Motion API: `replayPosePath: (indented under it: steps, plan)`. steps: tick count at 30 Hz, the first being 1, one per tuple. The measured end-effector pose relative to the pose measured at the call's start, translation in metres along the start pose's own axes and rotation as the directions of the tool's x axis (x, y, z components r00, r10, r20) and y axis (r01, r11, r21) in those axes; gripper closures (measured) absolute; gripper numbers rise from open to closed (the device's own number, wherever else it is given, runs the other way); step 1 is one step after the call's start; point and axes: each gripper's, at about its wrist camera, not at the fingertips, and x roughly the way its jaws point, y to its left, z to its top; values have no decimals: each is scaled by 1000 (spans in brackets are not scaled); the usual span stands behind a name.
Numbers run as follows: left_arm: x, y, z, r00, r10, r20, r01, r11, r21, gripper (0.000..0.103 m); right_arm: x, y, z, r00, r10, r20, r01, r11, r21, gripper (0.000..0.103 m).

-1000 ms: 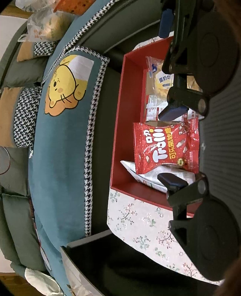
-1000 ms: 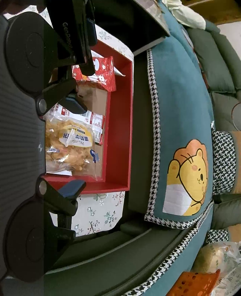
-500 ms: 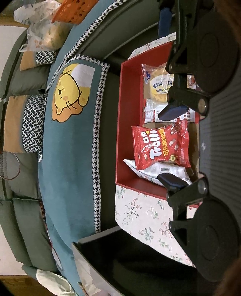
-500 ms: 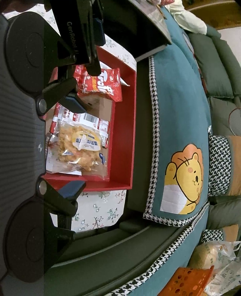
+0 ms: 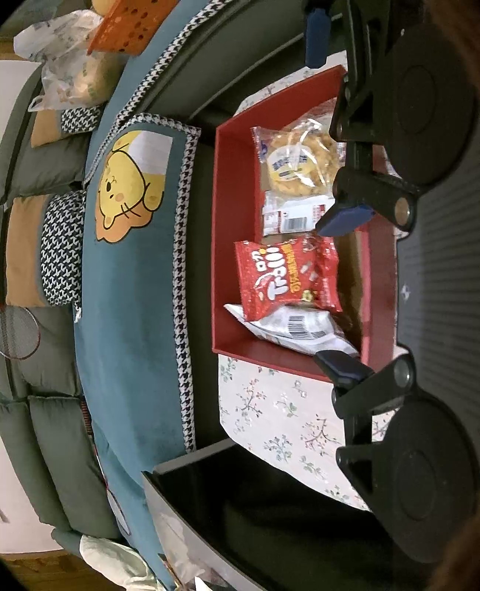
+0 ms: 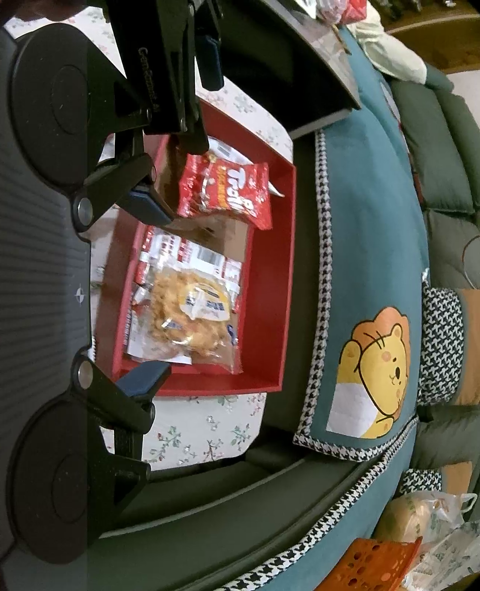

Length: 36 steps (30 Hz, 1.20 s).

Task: Organize snacks
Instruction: 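Withdraw both tools from the red box back over the table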

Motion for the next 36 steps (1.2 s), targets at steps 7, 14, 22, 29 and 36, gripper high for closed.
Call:
replayPosePath:
  steps: [7, 14, 22, 29, 36]
  plan:
    - [-11, 5, -16, 1000, -10, -21, 10, 1000, 13, 0, -10, 9, -17, 1000, 14, -26, -14, 1000, -19, 18]
    - [-18, 12, -33, 996, -47, -73, 48, 999, 18, 0, -19, 19, -36, 998, 29, -59, -31, 999, -32, 18]
    - [-22, 17, -48, 990, -84, -115, 89, 995, 36, 0, -29, 39, -59, 993, 64, -101, -72, 995, -73, 16]
    - [-12, 52, -56, 979, -109, -172, 108, 994, -19, 0, -32, 48, -85, 982, 83, -169, -103, 989, -109, 16]
    - [15, 61, -66, 952, -157, -261, 157, 987, -19, 0, -27, 46, -101, 970, 79, -230, -111, 985, -130, 16]
